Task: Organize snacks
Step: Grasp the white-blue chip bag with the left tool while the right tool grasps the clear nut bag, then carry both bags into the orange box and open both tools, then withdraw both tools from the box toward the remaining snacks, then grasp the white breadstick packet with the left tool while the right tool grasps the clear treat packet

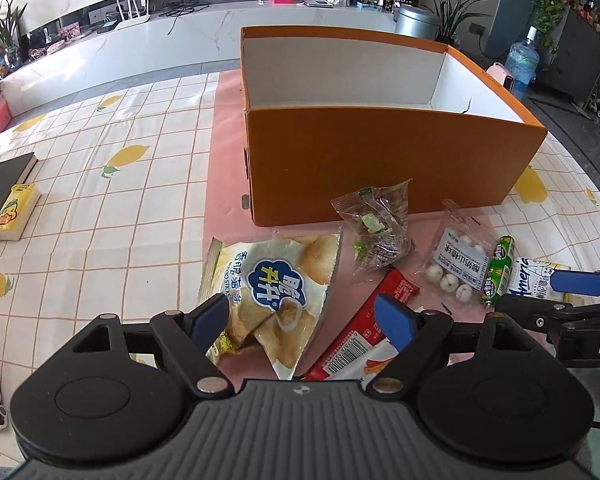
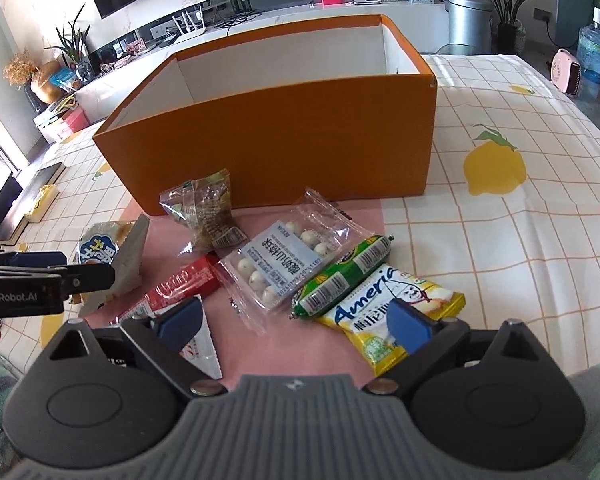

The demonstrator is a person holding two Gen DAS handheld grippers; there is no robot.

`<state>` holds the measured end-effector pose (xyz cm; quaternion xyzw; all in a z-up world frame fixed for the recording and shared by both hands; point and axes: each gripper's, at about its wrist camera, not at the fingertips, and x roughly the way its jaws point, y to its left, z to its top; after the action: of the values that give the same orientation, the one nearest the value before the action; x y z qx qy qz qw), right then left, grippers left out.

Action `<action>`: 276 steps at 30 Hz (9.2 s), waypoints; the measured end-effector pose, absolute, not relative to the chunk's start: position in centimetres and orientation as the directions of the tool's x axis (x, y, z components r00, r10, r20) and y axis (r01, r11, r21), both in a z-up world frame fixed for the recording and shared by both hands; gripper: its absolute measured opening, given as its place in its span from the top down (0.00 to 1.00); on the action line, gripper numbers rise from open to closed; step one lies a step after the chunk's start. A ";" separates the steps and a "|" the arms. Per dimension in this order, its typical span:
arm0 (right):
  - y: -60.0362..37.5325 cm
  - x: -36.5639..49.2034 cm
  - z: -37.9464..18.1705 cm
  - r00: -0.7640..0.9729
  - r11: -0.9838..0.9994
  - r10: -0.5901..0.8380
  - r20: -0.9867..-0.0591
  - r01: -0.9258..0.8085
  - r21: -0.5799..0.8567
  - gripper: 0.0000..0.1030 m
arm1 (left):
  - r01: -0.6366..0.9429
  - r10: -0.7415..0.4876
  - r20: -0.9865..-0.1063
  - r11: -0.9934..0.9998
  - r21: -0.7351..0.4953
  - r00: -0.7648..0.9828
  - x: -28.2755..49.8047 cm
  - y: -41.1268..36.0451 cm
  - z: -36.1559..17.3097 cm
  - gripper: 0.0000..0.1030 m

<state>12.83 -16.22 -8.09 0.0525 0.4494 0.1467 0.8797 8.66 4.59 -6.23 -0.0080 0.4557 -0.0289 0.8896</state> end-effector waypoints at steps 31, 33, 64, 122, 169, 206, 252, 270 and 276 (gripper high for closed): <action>-6.6 18.7 -11.4 0.543 0.872 0.379 -0.750 -0.480 0.093 0.45 | 0.091 0.130 -0.758 0.966 0.242 0.639 10.0 4.0 -9.4 0.25; -6.5 18.5 -11.5 0.557 0.874 0.369 -0.744 -0.480 0.075 0.48 | 0.086 0.138 -0.750 0.964 0.252 0.648 9.9 3.9 -9.5 0.26; -8.9 15.3 -9.1 0.644 0.900 0.355 -0.677 -0.433 0.061 0.90 | -0.033 0.158 -0.649 0.979 0.201 0.744 7.1 4.8 -5.6 0.43; -13.3 24.4 2.5 0.704 0.894 0.218 -0.676 -0.422 -0.152 0.97 | 0.152 -0.069 -0.618 0.985 0.082 0.783 17.2 -0.1 3.9 0.43; -11.2 34.7 -7.4 0.465 0.820 -0.038 -0.884 -0.491 -0.294 0.95 | 0.266 0.001 -0.819 0.945 0.188 0.573 26.5 -2.0 -4.7 0.29; -15.5 17.5 1.2 0.731 0.939 0.116 -0.673 -0.301 -0.165 0.11 | 0.254 -0.148 -0.692 0.966 0.052 0.707 11.8 -1.5 4.9 0.09; -14.9 10.7 -10.1 0.444 0.919 0.054 -0.894 -0.372 -0.129 0.25 | 0.170 -0.040 -0.968 0.985 0.003 0.249 5.6 2.6 -11.4 0.18; -15.2 13.4 -10.7 0.439 0.953 0.191 -0.878 -0.298 0.058 0.88 | 0.091 -0.157 -0.892 0.987 -0.131 0.424 8.8 2.7 -11.2 0.39; -15.8 13.2 -10.4 0.455 0.954 0.227 -0.861 -0.280 0.104 0.94 | 0.152 -0.253 -0.864 0.967 -0.206 0.436 8.6 2.8 -11.0 0.40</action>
<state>13.17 -15.81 -10.40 -0.0263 0.5002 0.1488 0.8526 8.59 2.79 -10.97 -0.0486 0.5176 -0.1196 0.8458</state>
